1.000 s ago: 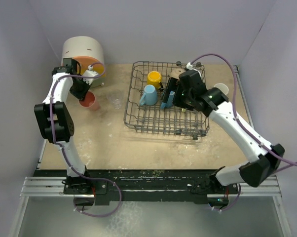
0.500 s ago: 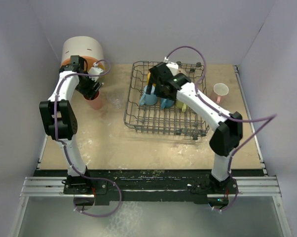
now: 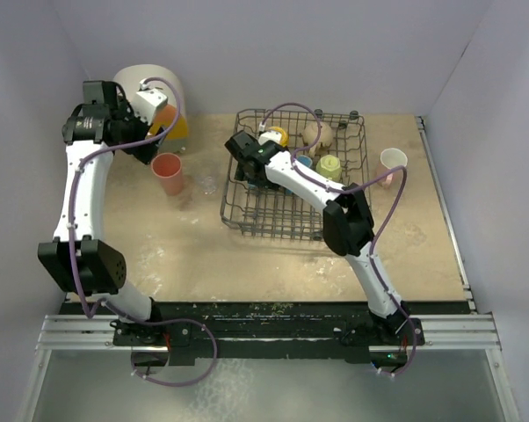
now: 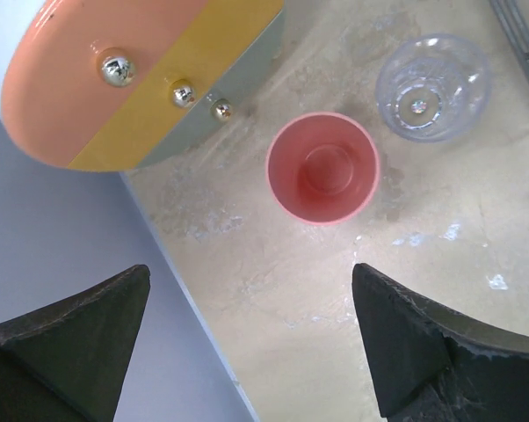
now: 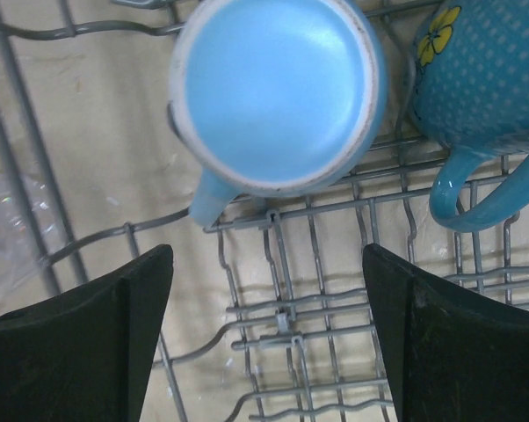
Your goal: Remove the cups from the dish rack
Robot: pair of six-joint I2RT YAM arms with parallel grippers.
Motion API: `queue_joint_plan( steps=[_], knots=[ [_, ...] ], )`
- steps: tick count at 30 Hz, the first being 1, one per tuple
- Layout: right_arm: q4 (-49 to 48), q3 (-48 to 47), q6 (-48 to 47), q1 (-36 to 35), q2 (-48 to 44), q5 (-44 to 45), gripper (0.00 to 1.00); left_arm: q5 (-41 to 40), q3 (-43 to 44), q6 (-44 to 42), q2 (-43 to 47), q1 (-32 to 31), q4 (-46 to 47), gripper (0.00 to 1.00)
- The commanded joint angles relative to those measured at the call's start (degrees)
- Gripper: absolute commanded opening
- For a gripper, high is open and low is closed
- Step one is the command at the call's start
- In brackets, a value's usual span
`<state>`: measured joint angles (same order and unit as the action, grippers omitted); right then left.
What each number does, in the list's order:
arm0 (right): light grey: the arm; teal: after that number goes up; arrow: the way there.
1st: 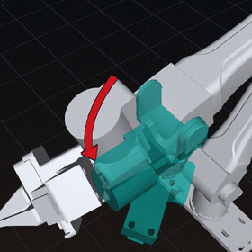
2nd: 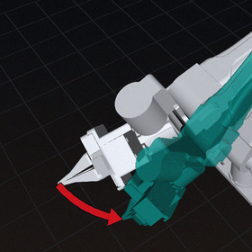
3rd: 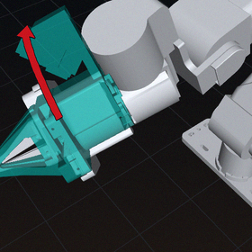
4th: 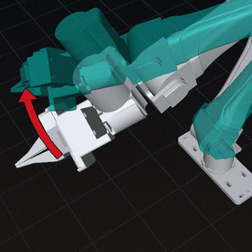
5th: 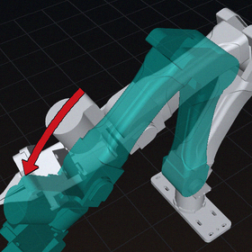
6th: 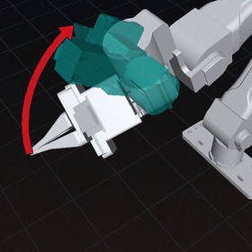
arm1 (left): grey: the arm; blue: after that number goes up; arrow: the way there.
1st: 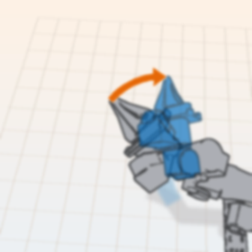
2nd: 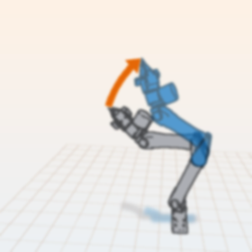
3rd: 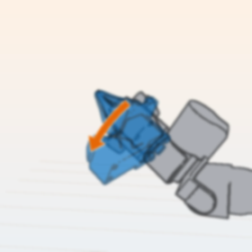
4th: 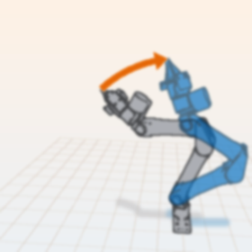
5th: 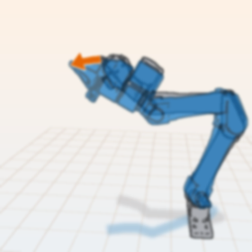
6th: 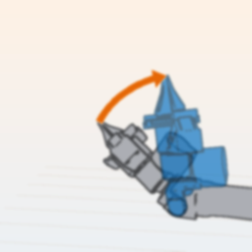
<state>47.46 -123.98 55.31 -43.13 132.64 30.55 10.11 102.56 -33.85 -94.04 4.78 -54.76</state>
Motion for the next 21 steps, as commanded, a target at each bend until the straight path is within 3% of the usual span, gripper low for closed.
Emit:
queue_joint_plan(
  steps=[1, 6, 15, 21],
  knots=[
    [0.9, -3.3, 4.6, -0.5, -0.3, 6.3, 0.87, 4.2, -1.9, 2.5, 3.8, 0.6, -2.6, 0.99],
    [0.1, -5.5, 5.5, -1.2, 2.1, 9.5, 0.81, 8.3, -5.0, 3.2, 7.8, 0.6, -2.6, 0.99],
    [-0.2, -9.3, 5.8, -1.4, 6.2, 10.2, 0.77, 8.6, -7.2, 2.2, 10.8, 0.7, -3.0, 0.99],
    [1.2, -5.7, 7.2, -1.4, 4.9, 11.4, 0.73, 9.2, -7.4, 1.8, 12.3, 0.7, -2.9, 0.99]
  ],
)
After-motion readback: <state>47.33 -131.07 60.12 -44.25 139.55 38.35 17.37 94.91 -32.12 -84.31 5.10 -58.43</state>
